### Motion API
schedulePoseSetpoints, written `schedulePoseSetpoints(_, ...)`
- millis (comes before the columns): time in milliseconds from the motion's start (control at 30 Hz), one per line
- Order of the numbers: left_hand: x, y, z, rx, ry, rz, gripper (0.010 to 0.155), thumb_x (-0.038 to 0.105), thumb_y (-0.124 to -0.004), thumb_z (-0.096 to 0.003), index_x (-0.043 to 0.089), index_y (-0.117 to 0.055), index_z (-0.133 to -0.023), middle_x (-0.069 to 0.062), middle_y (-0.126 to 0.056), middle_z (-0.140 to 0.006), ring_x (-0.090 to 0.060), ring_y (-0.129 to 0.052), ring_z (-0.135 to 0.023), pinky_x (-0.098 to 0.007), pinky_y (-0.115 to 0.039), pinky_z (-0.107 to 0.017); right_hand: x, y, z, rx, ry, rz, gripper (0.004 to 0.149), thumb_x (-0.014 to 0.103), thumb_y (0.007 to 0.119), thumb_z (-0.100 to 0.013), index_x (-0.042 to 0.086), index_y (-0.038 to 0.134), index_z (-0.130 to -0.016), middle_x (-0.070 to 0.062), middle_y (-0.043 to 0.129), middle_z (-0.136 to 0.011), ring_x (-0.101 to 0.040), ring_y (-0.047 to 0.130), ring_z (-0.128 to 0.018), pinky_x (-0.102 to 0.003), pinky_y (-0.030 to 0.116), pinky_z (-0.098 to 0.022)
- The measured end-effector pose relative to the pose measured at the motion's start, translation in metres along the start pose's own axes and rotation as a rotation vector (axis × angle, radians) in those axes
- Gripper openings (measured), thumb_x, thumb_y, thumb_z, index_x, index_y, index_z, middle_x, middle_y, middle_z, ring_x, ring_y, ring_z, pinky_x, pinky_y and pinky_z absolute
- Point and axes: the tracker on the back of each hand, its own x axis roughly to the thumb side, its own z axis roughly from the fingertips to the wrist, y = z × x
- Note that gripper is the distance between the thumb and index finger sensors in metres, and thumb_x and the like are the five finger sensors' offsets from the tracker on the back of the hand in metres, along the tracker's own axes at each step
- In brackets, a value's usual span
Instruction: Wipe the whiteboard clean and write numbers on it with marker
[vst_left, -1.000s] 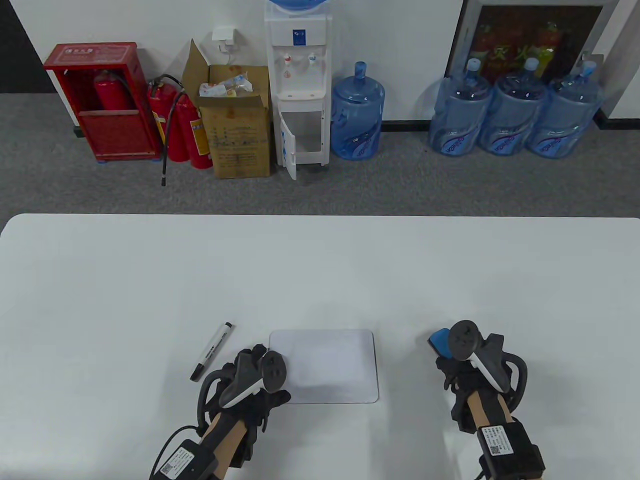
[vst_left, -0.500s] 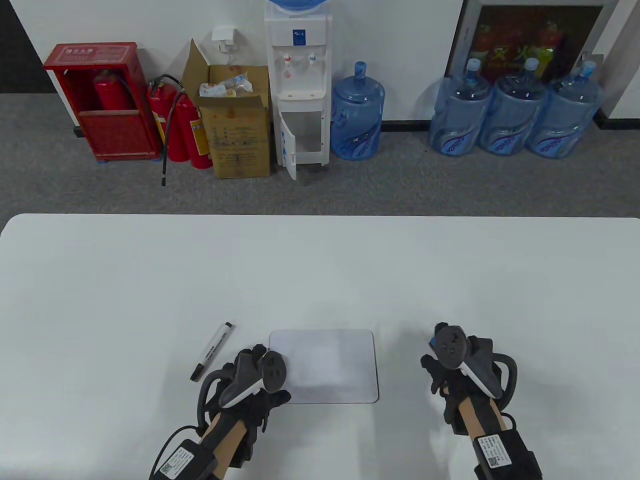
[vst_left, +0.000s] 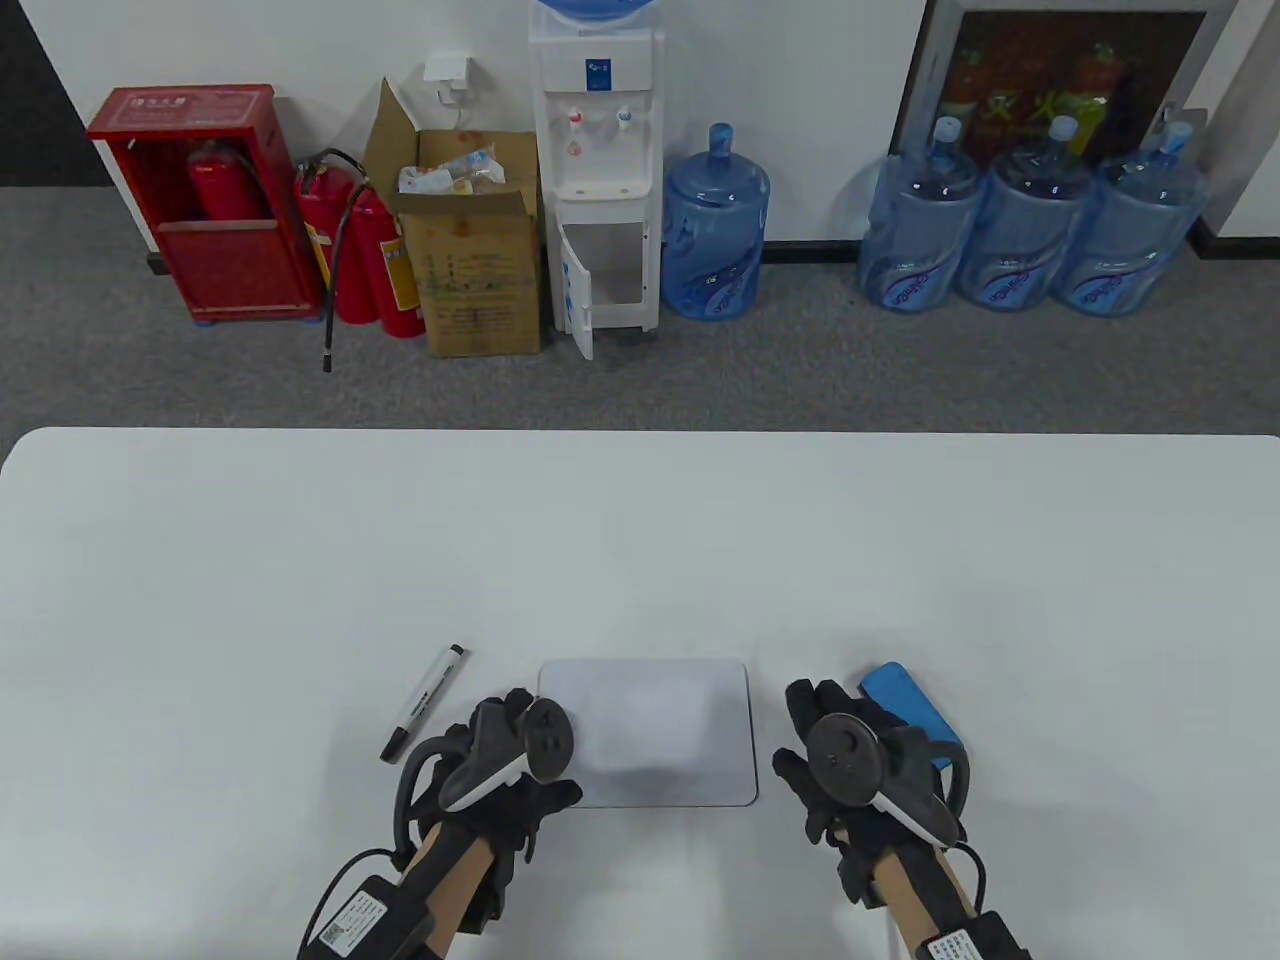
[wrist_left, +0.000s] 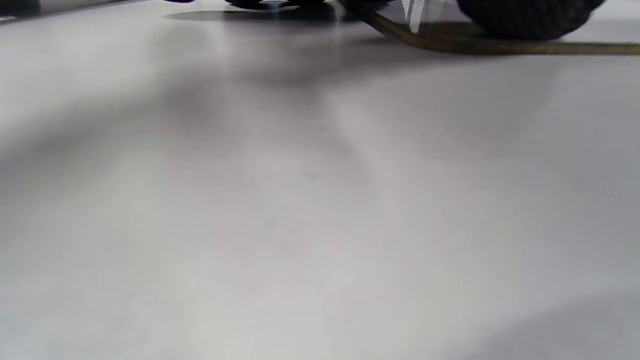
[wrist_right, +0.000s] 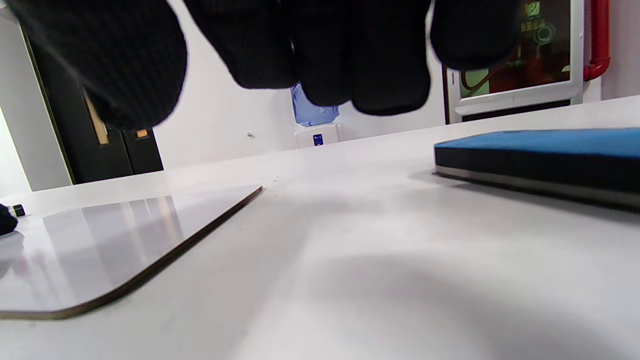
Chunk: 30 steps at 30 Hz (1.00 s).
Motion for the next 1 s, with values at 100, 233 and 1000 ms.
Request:
schedulePoseSetpoints(100, -0.005, 0.005, 0.000, 0.004, -0.010, 0.030, 0.079, 0.061, -0.063, -0.0425, 0.036, -0.038, -0.113, -0.003, -0.030, -0.126, -0.040, -0.037, -0.116, -0.065, -0.038, -0.082, -0.006, 0.001, 0.000, -0.008, 0.009, 0.025, 0.070, 0.052, 0.083, -0.040, 0.022, 0.070, -0.102, -0.012, 0.065, -0.103, -0.037, 0.078, -0.088, -0.061, 0.061, -0.063)
schedulePoseSetpoints(233, -0.023, 0.031, 0.010, 0.114, -0.050, 0.208, 0.076, 0.061, -0.064, -0.0431, 0.037, -0.042, -0.113, -0.004, -0.041, -0.125, -0.039, -0.046, -0.114, -0.063, -0.044, -0.080, -0.019, -0.001, 0.003, -0.013, 0.033, 0.018, 0.067, 0.050, 0.082, -0.041, 0.022, 0.072, -0.101, -0.012, 0.065, -0.103, -0.037, 0.077, -0.088, -0.061, 0.060, -0.063)
schedulePoseSetpoints(1000, -0.098, 0.028, -0.014, 0.127, 0.410, -0.131, 0.069, 0.045, -0.082, -0.0446, 0.033, -0.057, -0.108, -0.002, -0.089, -0.095, -0.029, -0.092, -0.080, -0.059, -0.067, -0.069, -0.048, -0.001, 0.003, 0.013, 0.094, -0.058, 0.067, 0.050, 0.082, -0.041, 0.020, 0.073, -0.100, -0.012, 0.067, -0.103, -0.037, 0.077, -0.087, -0.061, 0.060, -0.063)
